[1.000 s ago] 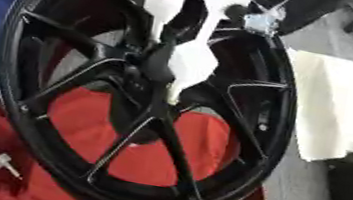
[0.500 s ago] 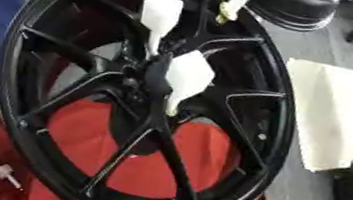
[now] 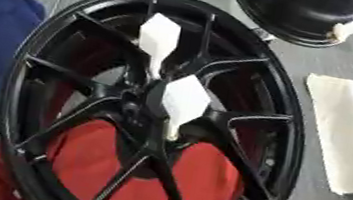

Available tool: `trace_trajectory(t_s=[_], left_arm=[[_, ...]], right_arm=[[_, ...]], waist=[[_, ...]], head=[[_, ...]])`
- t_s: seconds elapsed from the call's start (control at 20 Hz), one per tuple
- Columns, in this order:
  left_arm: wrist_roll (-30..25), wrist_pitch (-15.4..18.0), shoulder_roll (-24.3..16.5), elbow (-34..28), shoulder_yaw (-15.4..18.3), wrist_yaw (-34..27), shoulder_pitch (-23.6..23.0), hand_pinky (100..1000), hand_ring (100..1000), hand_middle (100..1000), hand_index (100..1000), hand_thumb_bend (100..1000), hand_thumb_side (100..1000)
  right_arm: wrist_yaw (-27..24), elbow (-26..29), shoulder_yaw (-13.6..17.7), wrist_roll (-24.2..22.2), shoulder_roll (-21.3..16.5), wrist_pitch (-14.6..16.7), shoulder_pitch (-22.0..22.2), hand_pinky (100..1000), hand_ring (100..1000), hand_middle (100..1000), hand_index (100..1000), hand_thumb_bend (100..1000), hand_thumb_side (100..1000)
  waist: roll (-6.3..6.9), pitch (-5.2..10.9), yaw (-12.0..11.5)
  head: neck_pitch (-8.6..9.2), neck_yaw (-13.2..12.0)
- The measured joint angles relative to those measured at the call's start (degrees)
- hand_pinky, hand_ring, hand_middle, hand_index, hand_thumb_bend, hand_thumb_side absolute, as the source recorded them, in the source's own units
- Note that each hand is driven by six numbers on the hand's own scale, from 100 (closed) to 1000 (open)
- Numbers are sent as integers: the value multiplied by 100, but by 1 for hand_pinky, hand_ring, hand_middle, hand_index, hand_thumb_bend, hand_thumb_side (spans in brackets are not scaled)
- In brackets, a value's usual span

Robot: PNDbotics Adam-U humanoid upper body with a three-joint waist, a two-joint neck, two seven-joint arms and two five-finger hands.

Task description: Pull the pin out of the wheel hub.

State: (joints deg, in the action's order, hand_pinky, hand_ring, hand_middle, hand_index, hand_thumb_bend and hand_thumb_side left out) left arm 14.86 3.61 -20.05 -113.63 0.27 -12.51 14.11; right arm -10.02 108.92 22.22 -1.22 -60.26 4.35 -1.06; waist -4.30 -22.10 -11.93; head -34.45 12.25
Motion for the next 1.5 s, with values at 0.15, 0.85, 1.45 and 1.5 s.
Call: trace_trajectory(t_s=[0.15, 0.85, 1.45, 1.5], left_arm=[[14, 13, 4, 0, 4, 7, 0, 657, 751, 588, 675, 100, 693], [21, 21, 51, 0, 10, 40, 3, 657, 754, 590, 676, 100, 695], [11, 11, 51, 0, 9, 46, 3, 657, 755, 590, 675, 100, 697], [11, 11, 51, 0, 8, 46, 3, 657, 755, 590, 675, 100, 697]], right_arm=[[634, 240, 320, 352, 716, -209, 472, 788, 659, 501, 630, 100, 261], [1532, 262, 743, 311, 2464, -979, 975, 932, 897, 889, 898, 100, 145], [739, 430, 656, 1001, 2545, -659, 953, 867, 738, 713, 843, 100, 511], [625, 438, 614, 1049, 2529, -506, 918, 864, 729, 699, 833, 100, 516]], waist=[[58, -48, -5], [132, -114, -9], [62, -114, -28], [64, -114, -35]], head=[[103, -43], [183, -205], [182, -210], [181, -209]])
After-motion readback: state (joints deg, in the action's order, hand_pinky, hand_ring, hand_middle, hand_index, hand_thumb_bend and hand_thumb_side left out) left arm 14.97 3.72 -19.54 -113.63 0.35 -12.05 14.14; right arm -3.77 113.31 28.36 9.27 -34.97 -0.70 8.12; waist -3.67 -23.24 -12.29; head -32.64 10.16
